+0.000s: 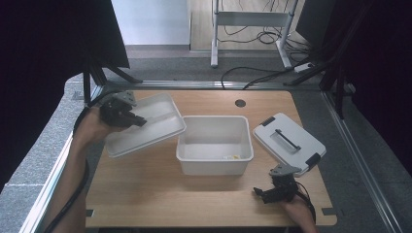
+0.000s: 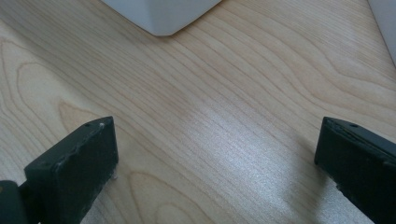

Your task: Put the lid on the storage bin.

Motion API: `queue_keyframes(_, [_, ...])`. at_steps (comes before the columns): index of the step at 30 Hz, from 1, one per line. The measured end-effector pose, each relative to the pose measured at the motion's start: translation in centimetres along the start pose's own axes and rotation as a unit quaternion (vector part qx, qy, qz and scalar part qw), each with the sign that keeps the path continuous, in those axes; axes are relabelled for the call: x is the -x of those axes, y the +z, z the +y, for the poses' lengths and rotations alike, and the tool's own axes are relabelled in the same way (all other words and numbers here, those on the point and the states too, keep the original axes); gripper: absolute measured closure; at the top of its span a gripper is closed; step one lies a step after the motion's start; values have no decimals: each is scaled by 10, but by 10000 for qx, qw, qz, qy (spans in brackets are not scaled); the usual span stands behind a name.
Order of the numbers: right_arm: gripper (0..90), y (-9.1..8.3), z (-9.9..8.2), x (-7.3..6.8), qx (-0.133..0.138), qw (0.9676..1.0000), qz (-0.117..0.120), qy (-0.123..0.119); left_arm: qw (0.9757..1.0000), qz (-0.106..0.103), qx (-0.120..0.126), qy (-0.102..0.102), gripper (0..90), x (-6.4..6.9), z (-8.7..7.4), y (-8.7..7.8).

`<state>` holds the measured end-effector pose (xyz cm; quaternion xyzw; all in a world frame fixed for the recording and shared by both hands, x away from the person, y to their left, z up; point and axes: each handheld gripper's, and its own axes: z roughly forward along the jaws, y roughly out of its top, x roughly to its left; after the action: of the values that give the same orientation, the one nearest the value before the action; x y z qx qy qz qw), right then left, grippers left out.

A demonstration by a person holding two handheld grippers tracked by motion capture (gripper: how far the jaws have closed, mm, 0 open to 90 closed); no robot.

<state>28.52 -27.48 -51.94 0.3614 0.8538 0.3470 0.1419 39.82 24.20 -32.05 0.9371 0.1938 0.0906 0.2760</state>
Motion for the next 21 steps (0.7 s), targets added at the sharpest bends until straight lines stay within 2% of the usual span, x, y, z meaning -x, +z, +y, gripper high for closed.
queue_keyframes(1, [0, 0, 0, 0, 0, 10000, 0, 0, 10000, 0, 0, 0, 889, 0, 0, 0])
queue_keyframes(2, [0, 0, 0, 0, 0, 10000, 0, 1, 9998, -128, 3, 182, 889, 2, 9, 4])
queue_keyframes(3, [0, 0, 0, 0, 0, 10000, 0, 1, 9998, -128, 3, 182, 890, 2, 9, 4])
queue_keyframes(4, [0, 0, 0, 0, -1, 10000, 1, -1, 9991, -228, 21, 353, 890, 5, 19, 9])
queue_keyframes(5, [0, 0, 0, 0, -1, 10000, 1, -1, 9991, -228, 21, 353, 890, 5, 19, 9])
queue_keyframes(6, [0, 0, 0, 0, -6, 10000, 5, 8, 9982, -327, 40, 496, 889, 7, 29, 15])
queue_keyframes(7, [0, 0, 0, 0, -6, 10000, 5, 8, 9982, -327, 40, 496, 890, 7, 29, 15])
queue_keyframes(8, [0, 0, 0, 0, -10, 10000, 3, 16, 9967, -417, 54, 692, 890, 8, 40, 19])
queue_keyframes(9, [0, 0, 0, 0, -10, 10000, 3, 16, 9967, -417, 54, 692, 890, 8, 40, 19])
queue_keyframes(10, [0, 0, 0, 0, -6, 10000, 1, 25, 9955, -542, 115, 770, 889, 11, 50, 25])
queue_keyframes(11, [0, 0, 0, 0, -6, 10000, 1, 25, 9955, -542, 115, 770, 890, 11, 50, 25])
queue_keyframes(14, [0, 0, 0, 0, -5, 10000, 0, 24, 9921, -721, 229, 1004, 890, 17, 70, 37])
queue_keyframes(16, [0, 0, 0, 0, -5, 10000, 0, 23, 9903, -805, 279, 1097, 890, 20, 81, 44])
queue_keyframes(17, [0, 0, 0, 0, -3, 10000, -2, 20, 9903, -805, 279, 1097, 890, 20, 81, 44])
queue_keyframes(20, [0, 0, 0, 0, -3, 10000, 0, 21, 9869, -951, 308, 1266, 889, 28, 100, 59])
queue_keyframes(21, [0, 0, 0, 0, -4, 10000, -1, 22, 9869, -951, 308, 1266, 890, 28, 100, 59])
